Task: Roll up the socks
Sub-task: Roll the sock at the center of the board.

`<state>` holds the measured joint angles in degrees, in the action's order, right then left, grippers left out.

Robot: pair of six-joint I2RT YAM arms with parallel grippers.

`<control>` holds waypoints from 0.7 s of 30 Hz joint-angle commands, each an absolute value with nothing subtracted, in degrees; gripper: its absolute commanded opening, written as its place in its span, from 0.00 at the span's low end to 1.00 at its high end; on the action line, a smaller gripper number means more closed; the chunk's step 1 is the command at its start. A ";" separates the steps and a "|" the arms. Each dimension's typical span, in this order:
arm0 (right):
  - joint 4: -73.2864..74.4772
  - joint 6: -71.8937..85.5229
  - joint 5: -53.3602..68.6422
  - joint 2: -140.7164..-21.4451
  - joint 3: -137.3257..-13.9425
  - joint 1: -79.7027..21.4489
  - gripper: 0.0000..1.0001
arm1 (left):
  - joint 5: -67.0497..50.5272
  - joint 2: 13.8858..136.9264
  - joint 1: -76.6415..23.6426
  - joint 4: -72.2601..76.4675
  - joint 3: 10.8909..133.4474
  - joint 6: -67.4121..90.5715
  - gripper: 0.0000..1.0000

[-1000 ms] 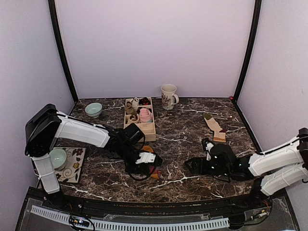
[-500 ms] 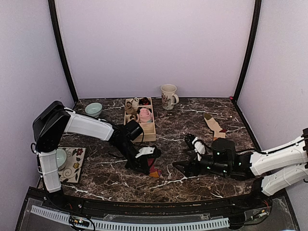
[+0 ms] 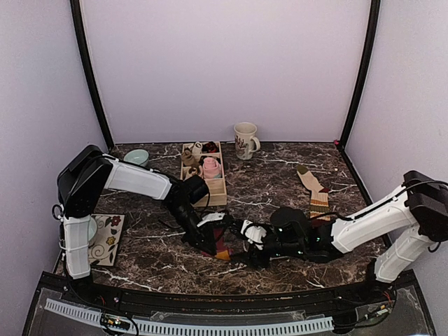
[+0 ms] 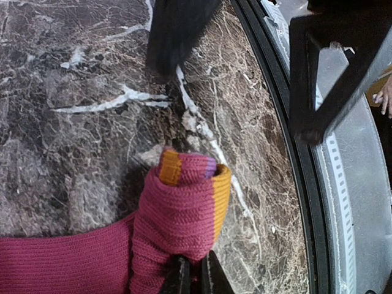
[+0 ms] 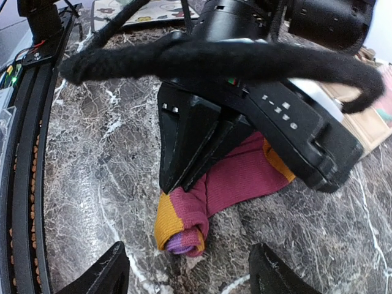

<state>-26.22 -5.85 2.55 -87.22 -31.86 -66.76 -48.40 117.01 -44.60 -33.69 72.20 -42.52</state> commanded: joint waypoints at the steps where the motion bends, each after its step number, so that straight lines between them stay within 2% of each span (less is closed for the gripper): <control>1: -28.21 -10.83 5.80 -91.65 -35.91 -67.79 0.64 | -46.23 119.62 -44.61 -41.09 72.16 -43.28 0.08; 13: -27.74 -16.21 6.34 -99.85 -40.21 -68.60 0.56 | -44.13 121.72 -44.47 -43.52 73.84 -43.82 0.06; 21: -29.95 -16.59 4.94 -104.48 -41.54 -68.56 0.39 | -44.36 121.75 -44.19 -44.43 73.74 -44.75 0.09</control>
